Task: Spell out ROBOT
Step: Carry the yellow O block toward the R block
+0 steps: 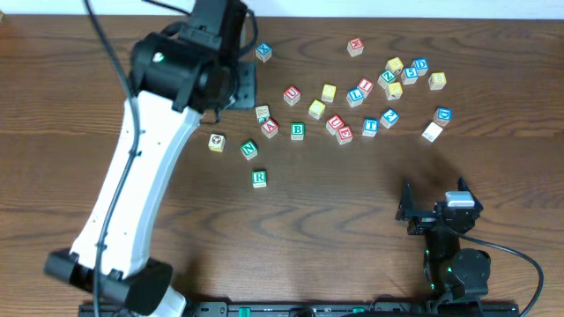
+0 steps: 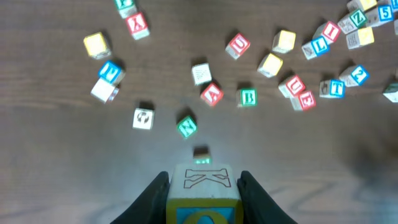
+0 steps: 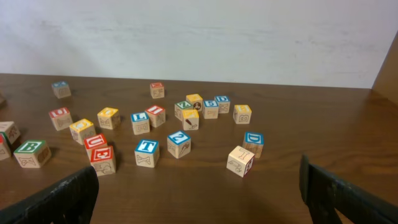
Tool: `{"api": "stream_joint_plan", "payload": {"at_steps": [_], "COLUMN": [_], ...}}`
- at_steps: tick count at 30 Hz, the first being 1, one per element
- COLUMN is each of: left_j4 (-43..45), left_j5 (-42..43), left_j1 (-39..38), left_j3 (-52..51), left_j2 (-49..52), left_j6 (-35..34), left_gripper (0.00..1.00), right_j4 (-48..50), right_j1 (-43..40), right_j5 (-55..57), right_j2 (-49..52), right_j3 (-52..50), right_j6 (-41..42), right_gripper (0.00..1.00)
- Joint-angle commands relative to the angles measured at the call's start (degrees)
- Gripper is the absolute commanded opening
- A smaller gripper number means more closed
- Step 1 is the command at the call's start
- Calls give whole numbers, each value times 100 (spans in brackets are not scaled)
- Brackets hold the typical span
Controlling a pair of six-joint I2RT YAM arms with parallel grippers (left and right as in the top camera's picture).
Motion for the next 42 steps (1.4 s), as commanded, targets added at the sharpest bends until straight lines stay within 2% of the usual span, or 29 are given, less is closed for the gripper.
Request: {"api": "stream_joint_plan", "payload": {"at_steps": [1,6,11,18,24,31,42], "left_j4": [-57,422,1329,2830,4063,4415,4590], "left_j5": [-31,-35,-37,-35,-46,-688,-669], "left_j1": [-44,-385,-850,-1410,-1720,-1727,-1727], "left_j3": [-249,-1073,-2321,-4155,-5305,-5683,-5685], "left_j2": [-192,-553,-968,-1088,-988,-841,-2], "left_j6": [-216,-216,-332,-1071,-1458,-1803,-1888], "left_gripper": [8,7,8,8,7,8,7], "right_j4": [-22,-22,-22,-22,-22,-22,-22], "right_j1": [-37,-37,-37,-37,-37,-37,-37], "right_j5": [-9,-9,-11,-9,-11,-9,-11], "right_j2": [-20,-20,-20,-20,-20,-20,-20], "right_j3": [-7,-7,-7,-7,-7,-7,-7], "right_j6": [-68,-66,-68,-68,-66,-68,-66], "right_gripper": [99,99,99,99,99,99,99]}}
